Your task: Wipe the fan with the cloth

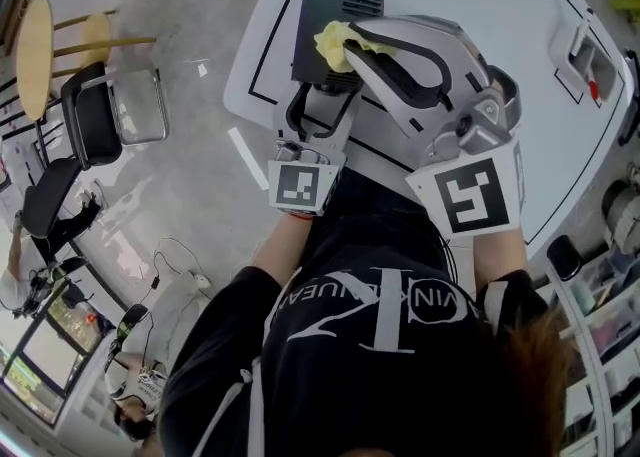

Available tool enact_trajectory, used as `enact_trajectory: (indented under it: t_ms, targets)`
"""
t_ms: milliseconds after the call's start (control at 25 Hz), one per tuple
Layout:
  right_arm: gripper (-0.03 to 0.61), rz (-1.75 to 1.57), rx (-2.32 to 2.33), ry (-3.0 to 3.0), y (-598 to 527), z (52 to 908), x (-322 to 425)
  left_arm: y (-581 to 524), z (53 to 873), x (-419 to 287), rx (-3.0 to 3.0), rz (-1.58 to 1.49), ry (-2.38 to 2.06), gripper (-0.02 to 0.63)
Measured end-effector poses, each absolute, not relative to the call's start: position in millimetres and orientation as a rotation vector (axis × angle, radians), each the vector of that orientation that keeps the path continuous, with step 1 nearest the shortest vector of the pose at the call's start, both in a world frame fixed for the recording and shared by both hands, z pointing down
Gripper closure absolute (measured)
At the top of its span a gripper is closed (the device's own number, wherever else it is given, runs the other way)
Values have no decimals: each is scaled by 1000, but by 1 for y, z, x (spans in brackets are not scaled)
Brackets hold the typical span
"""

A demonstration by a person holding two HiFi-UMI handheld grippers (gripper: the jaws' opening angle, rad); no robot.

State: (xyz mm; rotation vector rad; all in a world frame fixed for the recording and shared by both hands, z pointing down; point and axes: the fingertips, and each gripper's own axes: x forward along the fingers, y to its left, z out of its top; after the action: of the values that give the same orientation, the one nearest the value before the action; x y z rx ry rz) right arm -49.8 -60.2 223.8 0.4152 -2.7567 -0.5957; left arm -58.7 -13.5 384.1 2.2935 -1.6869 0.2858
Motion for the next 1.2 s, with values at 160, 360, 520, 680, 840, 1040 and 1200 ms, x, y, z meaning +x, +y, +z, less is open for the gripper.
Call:
enact_trajectory:
  t_ms: [160,360,520,680,840,1040,1200]
  targets:
    - [532,-621,436,-2728,-68,222,-51,-15,385,-59,2265,318,-1698,324]
    - [534,-639,479,-2705,-80,219,-51,-14,386,-58,2230,351,-1686,322]
    - [534,-613,500,-2699,-99,214,-52,-23,383,-60,2234,355,-1660,322]
    - [534,-591,509,-2702,-106,215,-53,-24,382,-60,2239,316,-1638,321]
    - [535,-582,533,-2694,-108,218,-53,-10,383,-62,2304,242,-1520,291]
    - [537,-574,530,-2681,-109,219,-54,-2,382,-73,2326,343,-1525,291]
    - [537,-532,532,-2675,-123,222,-57,-4,379,-66,2347,363,-1484,356]
